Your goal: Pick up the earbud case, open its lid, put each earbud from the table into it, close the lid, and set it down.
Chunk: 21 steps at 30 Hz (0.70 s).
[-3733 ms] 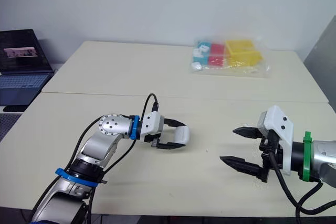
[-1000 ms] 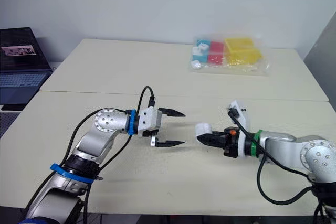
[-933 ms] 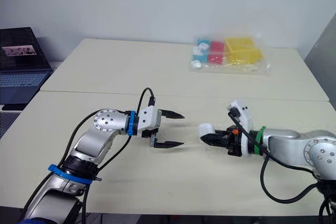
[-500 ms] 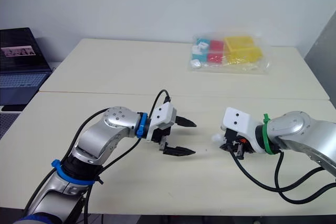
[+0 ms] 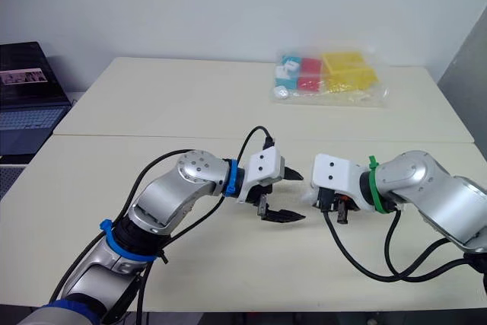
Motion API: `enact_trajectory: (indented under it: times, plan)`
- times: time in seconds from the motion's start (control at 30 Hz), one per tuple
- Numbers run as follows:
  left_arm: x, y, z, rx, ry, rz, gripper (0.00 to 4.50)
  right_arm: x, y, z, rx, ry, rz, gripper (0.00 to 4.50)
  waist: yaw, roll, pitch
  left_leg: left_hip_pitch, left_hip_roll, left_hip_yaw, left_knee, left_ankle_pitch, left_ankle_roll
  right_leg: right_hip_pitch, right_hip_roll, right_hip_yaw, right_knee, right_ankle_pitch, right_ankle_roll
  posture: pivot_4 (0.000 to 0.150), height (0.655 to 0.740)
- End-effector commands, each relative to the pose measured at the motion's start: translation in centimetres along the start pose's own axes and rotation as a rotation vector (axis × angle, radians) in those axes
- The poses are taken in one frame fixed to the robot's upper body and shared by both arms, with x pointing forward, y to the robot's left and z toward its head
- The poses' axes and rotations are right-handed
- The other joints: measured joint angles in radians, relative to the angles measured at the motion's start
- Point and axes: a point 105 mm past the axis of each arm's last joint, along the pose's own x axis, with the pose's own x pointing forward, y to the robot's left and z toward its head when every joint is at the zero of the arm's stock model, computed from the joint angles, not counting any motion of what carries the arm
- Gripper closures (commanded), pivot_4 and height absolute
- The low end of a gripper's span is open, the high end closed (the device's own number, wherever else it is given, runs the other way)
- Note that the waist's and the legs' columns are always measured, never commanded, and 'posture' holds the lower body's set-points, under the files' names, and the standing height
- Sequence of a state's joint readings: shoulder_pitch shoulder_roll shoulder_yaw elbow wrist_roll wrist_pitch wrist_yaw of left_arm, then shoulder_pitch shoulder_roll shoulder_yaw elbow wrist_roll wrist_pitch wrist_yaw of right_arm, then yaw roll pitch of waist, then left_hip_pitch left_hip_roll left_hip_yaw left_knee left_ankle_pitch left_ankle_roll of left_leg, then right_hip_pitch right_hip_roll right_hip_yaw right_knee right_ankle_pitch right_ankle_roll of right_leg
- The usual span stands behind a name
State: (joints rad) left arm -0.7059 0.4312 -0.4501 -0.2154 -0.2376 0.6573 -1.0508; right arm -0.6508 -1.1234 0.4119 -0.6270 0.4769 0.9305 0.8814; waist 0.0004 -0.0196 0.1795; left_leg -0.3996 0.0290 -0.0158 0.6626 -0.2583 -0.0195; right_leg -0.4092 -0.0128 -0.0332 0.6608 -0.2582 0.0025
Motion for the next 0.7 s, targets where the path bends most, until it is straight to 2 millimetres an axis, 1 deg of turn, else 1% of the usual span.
enact_trajectory:
  times: [0.03,0.3,0.4,0.53,0.7]
  plan:
    - [0.05,0.16,0.89,0.035,-0.018,0.009,0.00,-0.55,-0.39,0.80,-0.045,-0.011,-0.030,3.68,0.000,0.000,0.000,0.000,0.000,0.000,0.000,0.000,0.000,0.000,0.000,0.000,0.000,0.000,0.000,0.150,0.7400]
    - [-0.15,0.12,0.73,0.048,-0.013,-0.001,0.00,-0.48,-0.34,0.91,-0.045,-0.015,-0.024,3.68,0.000,0.000,0.000,0.000,0.000,0.000,0.000,0.000,0.000,0.000,0.000,0.000,0.001,0.000,0.000,0.150,0.7400]
    - [-0.10,0.20,0.70,0.044,-0.015,-0.001,0.60,-0.49,-0.37,0.95,-0.049,-0.016,-0.026,3.68,0.000,0.000,0.000,0.000,0.000,0.000,0.000,0.000,0.000,0.000,0.000,0.000,0.001,0.000,0.000,0.150,0.7400]
    - [0.15,-0.22,0.39,0.039,-0.007,-0.023,1.84,-0.57,-0.40,1.04,-0.054,-0.018,-0.027,3.68,0.000,0.000,0.000,0.001,0.000,0.000,0.001,0.000,0.000,0.000,0.000,0.000,0.001,0.000,0.000,0.150,0.7400]
    - [0.77,-0.36,0.66,0.025,-0.028,-0.021,3.45,-0.56,-0.46,1.30,-0.056,-0.027,-0.029,3.68,0.000,0.000,0.000,0.000,0.000,0.000,0.001,0.000,0.000,0.000,0.000,0.001,0.002,0.000,0.000,0.150,0.7400]
